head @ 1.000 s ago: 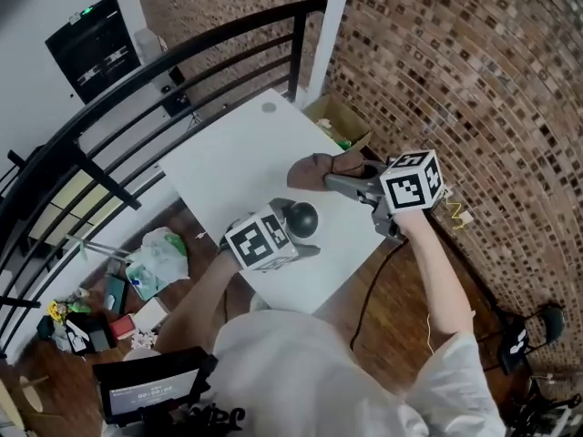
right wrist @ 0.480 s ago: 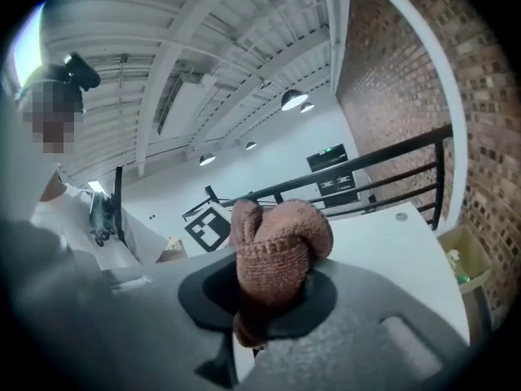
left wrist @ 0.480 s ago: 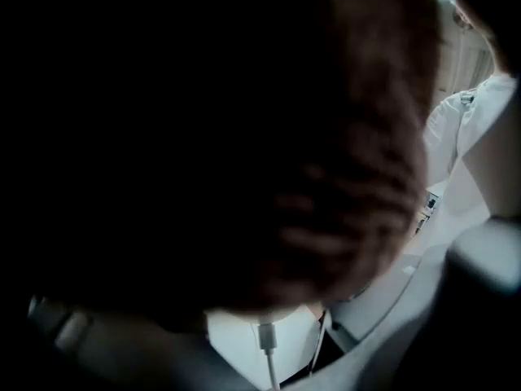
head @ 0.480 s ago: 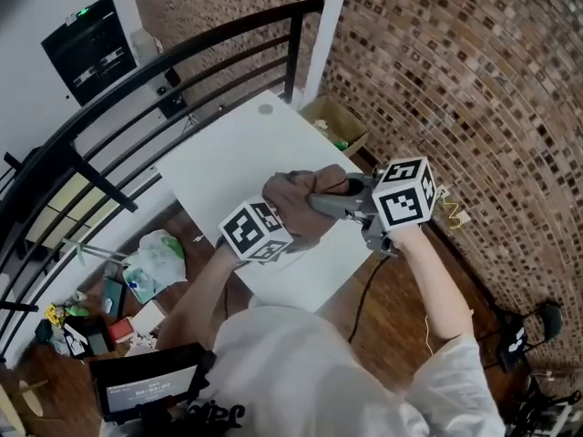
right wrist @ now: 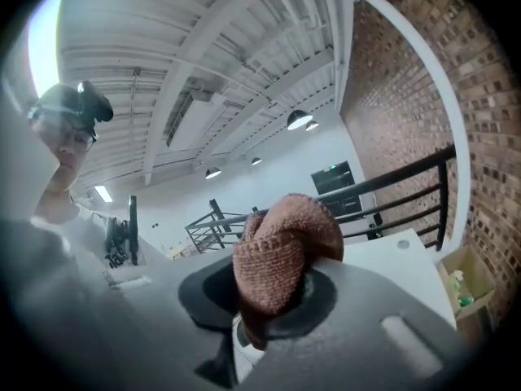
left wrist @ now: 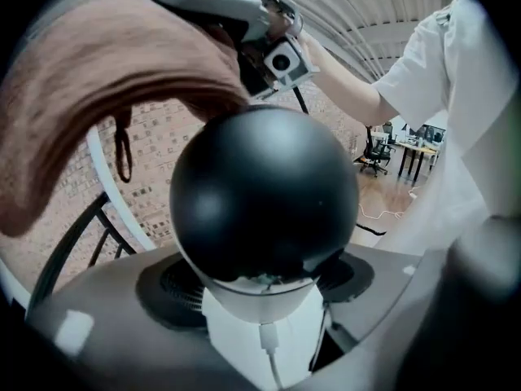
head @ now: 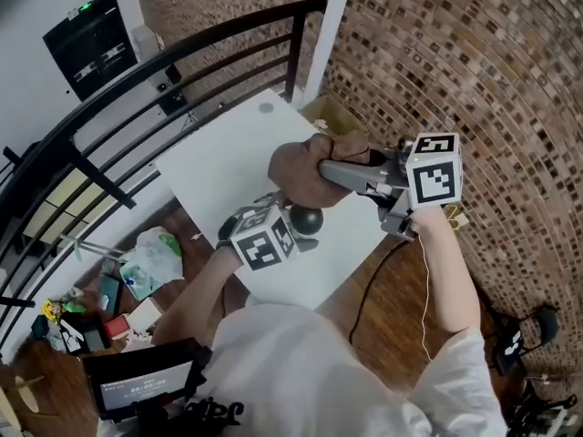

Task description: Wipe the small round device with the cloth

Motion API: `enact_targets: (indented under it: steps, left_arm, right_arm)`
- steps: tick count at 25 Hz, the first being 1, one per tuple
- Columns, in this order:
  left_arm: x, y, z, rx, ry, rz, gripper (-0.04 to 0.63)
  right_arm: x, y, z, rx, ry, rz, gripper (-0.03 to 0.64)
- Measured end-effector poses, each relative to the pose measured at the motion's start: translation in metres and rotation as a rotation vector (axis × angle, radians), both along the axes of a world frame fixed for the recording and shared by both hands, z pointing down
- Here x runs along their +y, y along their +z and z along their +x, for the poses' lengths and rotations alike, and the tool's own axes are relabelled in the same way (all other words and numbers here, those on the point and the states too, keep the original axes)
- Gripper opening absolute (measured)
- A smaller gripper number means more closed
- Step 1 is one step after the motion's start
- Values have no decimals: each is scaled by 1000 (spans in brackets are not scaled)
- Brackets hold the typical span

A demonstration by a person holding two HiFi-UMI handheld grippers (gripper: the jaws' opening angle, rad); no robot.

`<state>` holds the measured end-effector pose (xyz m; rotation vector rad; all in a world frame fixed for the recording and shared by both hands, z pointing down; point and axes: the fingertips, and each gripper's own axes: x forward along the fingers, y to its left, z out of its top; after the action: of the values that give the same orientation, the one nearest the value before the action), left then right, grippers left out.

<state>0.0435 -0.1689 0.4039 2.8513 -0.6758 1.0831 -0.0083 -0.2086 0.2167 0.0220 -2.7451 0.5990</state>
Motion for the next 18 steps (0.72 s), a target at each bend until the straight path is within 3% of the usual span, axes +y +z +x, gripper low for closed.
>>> enact_targets:
  steps: [2,7,11,14,16,18]
  left_arm:
    - [-1,-3,1,-5,-11,25,403]
    - [-1,-3,4,-40,-17,65,403]
    - [8,3,6,-48,-6,75,403]
    - [12,0,7,8,-20,66,403]
    - [14,-7,7,65,-7,54,403]
    - [22,-14,10,138,51,30,403]
  right_arm:
    - [6,-2,-11,20,-18,10,25]
    - [32,66,-21,239,-121,-80,25]
    - [26,85,0,319,-114,-93,25]
    - [17,105,34,368,-67,-118,25]
    - [5,106,52,348,-22,-119,25]
    - [-6,82,51,216,2,-111,25]
